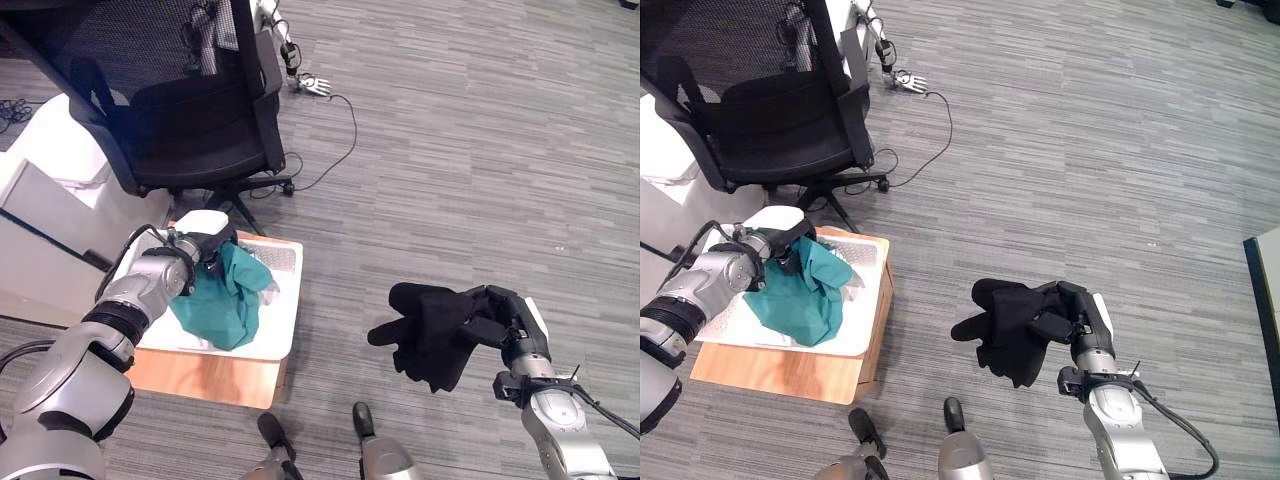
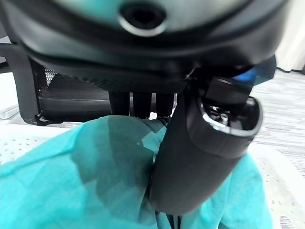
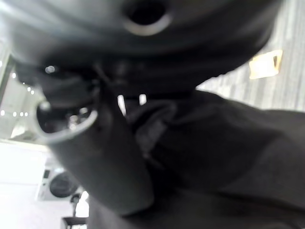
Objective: Pick up bed clothes into laundry basket.
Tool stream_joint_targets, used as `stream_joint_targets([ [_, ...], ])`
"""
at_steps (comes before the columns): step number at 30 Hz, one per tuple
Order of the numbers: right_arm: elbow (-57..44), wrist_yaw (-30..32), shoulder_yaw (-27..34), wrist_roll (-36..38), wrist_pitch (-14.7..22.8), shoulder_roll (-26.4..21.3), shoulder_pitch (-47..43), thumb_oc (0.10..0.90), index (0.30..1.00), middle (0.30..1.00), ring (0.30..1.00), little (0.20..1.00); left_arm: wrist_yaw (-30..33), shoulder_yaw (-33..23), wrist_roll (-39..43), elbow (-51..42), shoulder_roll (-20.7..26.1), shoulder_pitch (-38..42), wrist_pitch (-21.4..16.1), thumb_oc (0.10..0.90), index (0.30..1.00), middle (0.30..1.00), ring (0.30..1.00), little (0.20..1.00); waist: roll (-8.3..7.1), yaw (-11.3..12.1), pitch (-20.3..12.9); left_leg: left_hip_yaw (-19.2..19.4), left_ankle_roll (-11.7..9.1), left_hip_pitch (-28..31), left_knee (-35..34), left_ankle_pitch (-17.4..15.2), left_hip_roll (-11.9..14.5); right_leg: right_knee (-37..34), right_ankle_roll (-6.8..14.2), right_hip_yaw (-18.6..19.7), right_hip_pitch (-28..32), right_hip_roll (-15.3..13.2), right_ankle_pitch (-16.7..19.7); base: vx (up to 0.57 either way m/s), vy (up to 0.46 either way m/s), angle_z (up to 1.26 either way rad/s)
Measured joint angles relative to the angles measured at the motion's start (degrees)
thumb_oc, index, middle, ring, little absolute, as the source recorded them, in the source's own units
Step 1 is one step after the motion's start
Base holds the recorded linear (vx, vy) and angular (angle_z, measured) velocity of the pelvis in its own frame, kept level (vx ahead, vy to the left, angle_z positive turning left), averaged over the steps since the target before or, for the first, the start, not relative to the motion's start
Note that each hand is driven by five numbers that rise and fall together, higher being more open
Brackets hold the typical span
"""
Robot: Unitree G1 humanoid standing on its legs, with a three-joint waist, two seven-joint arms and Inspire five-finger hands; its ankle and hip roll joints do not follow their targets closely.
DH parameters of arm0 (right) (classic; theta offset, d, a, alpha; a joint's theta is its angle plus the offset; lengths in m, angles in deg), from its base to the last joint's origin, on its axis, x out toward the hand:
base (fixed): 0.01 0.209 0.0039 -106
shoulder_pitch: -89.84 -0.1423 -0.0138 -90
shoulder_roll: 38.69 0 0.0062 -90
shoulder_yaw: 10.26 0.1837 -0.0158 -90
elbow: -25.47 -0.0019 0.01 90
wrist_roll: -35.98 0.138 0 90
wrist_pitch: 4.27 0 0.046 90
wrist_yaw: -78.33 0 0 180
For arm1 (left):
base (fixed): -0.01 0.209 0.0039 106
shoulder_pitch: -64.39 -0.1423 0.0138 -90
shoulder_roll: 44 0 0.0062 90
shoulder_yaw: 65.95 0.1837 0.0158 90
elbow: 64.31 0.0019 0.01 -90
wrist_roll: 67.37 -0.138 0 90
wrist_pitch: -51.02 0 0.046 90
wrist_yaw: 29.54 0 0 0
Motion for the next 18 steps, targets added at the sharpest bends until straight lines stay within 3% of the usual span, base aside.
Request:
stream_joint_targets([
  [7,-1.3,0.1,0.0,0.0,0.0,-0.1,0.2,0.4,0.3,0.3,0.3,0.3,0.0,-0.5,0.0,-0.5,0.0,-0.6,0.3,0.4,0.3,0.3,0.3,0.3,0.0,0.0,0.0,0.4,0.0,0.3,0.0,0.0,0.5,0.0,-0.1,0.0,0.2,0.5,0.1,0.0,-0.004,-0.02],
  [8,-1.3,0.1,0.0,0.0,0.0,-0.1,0.2,0.4,0.3,0.3,0.3,0.3,0.0,-0.5,0.0,-0.5,0.0,-0.6,0.3,0.419,0.328,0.328,0.328,0.328,0.0,0.1,0.0,0.3,0.0,0.3,0.0,0.0,0.6,0.0,-0.2,0.0,0.3,0.6,0.1,0.0,0.0,0.0],
  [10,-1.3,0.1,0.0,0.0,0.0,-0.1,0.2,0.4,0.3,0.3,0.3,0.3,0.0,-0.5,0.0,-0.4,0.0,-0.6,0.4,0.8,0.9,0.9,0.9,0.9,0.01,0.1,0.0,0.3,0.0,0.3,0.0,0.0,0.8,0.0,-0.3,0.0,0.3,0.8,0.2,0.0,0.0,0.0],
  [15,-1.3,0.2,0.0,0.0,0.0,-0.1,0.4,0.4,0.3,0.3,0.3,0.3,-0.4,-0.6,0.0,-0.1,0.3,-0.4,0.6,0.8,0.9,0.9,0.9,0.9,0.1,0.1,0.0,0.3,0.0,0.5,0.0,0.0,0.8,0.0,-0.3,-0.1,0.5,0.8,0.2,0.0,0.0,0.0],
  [18,-1.2,0.2,0.0,0.0,-0.2,0.0,0.4,0.4,0.3,0.3,0.3,0.3,-1.8,-0.3,0.4,-3.8,3.0,0.2,0.6,0.8,0.9,0.9,0.9,0.9,0.19,0.3,0.0,0.2,0.1,0.7,0.0,0.1,0.8,0.0,-0.3,-0.2,0.8,0.8,0.2,0.01,-0.005,0.02],
])
